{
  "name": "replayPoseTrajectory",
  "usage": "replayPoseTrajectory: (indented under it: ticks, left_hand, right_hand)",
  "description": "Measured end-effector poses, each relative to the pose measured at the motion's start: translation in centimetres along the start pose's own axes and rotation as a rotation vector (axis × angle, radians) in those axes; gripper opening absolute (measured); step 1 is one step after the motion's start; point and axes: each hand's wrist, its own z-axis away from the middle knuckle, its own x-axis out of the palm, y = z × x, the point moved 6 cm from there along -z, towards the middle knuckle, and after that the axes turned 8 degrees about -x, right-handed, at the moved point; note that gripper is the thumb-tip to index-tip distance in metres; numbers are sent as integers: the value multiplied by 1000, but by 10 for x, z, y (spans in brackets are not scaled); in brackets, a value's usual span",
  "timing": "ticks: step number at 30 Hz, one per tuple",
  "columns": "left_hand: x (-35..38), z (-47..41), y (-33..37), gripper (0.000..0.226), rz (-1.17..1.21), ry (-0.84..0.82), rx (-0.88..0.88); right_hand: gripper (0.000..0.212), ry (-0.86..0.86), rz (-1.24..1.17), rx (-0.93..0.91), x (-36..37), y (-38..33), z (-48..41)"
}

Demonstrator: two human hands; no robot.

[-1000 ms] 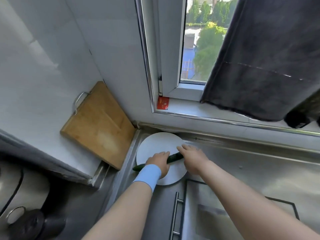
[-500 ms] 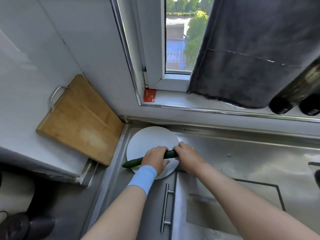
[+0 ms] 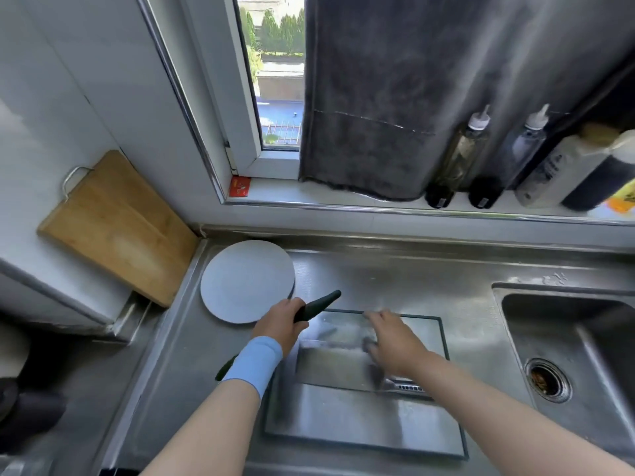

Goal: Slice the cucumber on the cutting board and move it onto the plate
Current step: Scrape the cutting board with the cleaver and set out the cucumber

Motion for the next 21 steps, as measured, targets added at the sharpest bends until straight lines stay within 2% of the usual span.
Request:
replayPoseTrajectory:
  ticks: [6, 11, 15, 18, 21]
  left_hand:
    - [25, 44, 1, 19, 44, 59, -52]
    - [29, 70, -1, 23, 39, 103, -80]
    - [18, 77, -3, 28, 70, 202, -84]
    - [3, 77, -11, 30, 121, 327, -111]
    - [0, 72, -21, 29, 110, 331, -142]
  right_hand:
    - [79, -263, 109, -26, 43, 27, 63]
    - [70, -249, 215, -79, 48, 31, 75]
    - [82, -227, 280, -39, 39, 35, 80]
    - [75, -206, 120, 22, 29, 36, 85]
    - [61, -86, -82, 119, 15, 41, 81]
